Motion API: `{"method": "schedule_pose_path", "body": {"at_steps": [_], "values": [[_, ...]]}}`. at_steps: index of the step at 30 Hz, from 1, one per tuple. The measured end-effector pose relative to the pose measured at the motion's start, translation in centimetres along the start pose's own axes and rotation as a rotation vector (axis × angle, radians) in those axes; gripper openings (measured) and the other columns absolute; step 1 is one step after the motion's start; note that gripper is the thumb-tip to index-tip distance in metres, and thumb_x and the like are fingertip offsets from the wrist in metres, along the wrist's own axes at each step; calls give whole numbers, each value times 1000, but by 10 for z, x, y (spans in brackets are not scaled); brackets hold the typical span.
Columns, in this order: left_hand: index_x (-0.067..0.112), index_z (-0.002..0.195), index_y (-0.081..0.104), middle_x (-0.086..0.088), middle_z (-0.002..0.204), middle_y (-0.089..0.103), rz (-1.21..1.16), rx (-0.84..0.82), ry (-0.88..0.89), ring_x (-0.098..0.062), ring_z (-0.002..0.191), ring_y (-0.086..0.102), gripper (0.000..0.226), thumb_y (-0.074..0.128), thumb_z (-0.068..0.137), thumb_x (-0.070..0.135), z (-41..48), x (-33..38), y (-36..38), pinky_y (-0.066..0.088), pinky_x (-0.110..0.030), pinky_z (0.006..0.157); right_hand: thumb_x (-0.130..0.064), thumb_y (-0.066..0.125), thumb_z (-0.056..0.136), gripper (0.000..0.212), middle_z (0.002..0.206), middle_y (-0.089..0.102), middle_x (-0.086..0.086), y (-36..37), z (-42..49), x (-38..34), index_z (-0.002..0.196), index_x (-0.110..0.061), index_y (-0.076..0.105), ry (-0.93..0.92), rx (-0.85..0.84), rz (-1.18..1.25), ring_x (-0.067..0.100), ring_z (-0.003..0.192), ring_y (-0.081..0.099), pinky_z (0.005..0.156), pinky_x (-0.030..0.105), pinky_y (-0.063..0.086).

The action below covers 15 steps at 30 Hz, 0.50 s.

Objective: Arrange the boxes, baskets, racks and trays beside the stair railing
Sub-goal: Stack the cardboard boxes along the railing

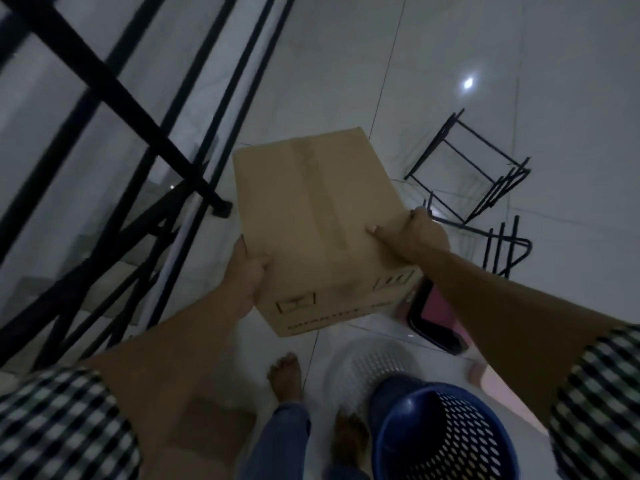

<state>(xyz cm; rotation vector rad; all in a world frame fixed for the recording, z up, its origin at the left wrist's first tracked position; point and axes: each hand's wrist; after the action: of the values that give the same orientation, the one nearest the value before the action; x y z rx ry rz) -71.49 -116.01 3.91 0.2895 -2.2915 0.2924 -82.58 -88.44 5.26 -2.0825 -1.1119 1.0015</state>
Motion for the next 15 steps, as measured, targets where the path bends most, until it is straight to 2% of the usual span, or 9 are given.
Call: {"method": "schedule_pose_path", "body": {"at_steps": [2,4,8,11,15], "values": [[27,143,45,4,124,63,-42,-31,5,-21,107,63,44,52,100,19,-45,27,-11,55,-40,87,-82,64,69,101,134,55,13,-33,-33,-14,137,-12,38,-45,18,-6,34,118,57,83,40,48],[26,145,41,2,126,62,-80,-20,2,-22,106,64,48,53,100,20,-86,50,-21,56,-39,82,-83,64,67,104,133,56,12,-59,-64,-28,139,-13,38,-75,18,-5,34,116,58,85,41,51],[30,140,41,1,125,61,-130,7,27,-23,108,62,46,56,98,18,-157,77,-42,54,-44,90,-85,62,65,107,134,56,10,-88,-121,-46,142,-15,39,-120,-4,-18,32,115,59,87,41,52],[28,146,39,0,130,60,-120,27,61,-24,112,61,52,58,98,23,-200,79,-60,52,-49,95,-81,65,68,102,136,55,10,-93,-163,-49,141,-15,38,-146,-20,40,33,116,58,90,43,52],[35,139,42,6,122,62,-131,62,98,-18,108,62,44,57,99,25,-251,68,-84,53,-42,91,-79,66,69,97,135,56,10,-84,-216,-51,137,-15,39,-196,5,60,33,117,58,84,40,49]]}}
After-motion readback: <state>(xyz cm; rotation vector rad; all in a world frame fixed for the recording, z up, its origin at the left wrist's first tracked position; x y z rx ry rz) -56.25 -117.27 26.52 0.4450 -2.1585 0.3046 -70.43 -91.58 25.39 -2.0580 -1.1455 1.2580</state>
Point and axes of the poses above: each hand's wrist, its own z-axis towards the middle knuckle, its own y-axis out of the palm, x = y × z
